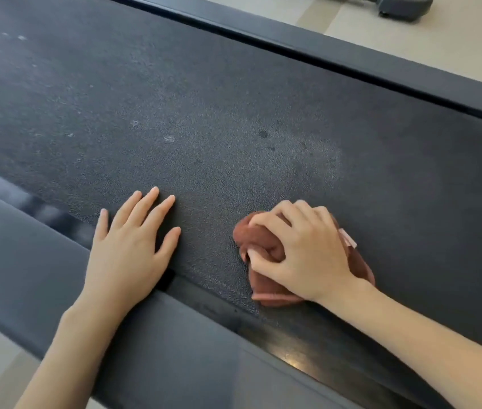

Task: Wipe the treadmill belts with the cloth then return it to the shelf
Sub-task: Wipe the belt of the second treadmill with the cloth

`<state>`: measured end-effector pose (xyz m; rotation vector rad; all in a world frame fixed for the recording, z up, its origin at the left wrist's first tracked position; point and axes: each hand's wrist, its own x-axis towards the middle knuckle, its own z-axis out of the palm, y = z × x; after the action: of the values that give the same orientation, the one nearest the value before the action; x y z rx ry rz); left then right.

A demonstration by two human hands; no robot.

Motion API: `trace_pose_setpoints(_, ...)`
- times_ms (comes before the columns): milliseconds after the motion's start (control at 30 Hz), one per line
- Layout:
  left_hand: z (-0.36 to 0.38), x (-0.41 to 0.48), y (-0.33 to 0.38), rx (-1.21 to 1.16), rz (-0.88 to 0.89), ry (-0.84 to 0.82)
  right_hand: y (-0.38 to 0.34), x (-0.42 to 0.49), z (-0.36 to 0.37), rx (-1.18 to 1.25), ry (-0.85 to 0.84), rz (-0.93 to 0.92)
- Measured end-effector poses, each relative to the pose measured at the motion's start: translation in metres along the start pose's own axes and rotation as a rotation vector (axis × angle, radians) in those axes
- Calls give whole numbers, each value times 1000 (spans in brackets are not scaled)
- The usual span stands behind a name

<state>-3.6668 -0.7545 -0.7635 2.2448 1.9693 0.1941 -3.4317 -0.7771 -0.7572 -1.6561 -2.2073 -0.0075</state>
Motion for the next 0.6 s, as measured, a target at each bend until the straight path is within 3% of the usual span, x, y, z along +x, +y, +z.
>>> trace_pose_setpoints(200, 1, -1, -4, -25, -28, 2, -36, 81, 38, -118, -24, 100)
trace_pose_setpoints(467, 1, -13, -15, -60, -15, 53, -17, -38, -12, -11, -70, -22)
trace_pose_setpoints(600, 2, -12, -12, -51, -47, 81, -22, -27, -6, -9, -47, -23)
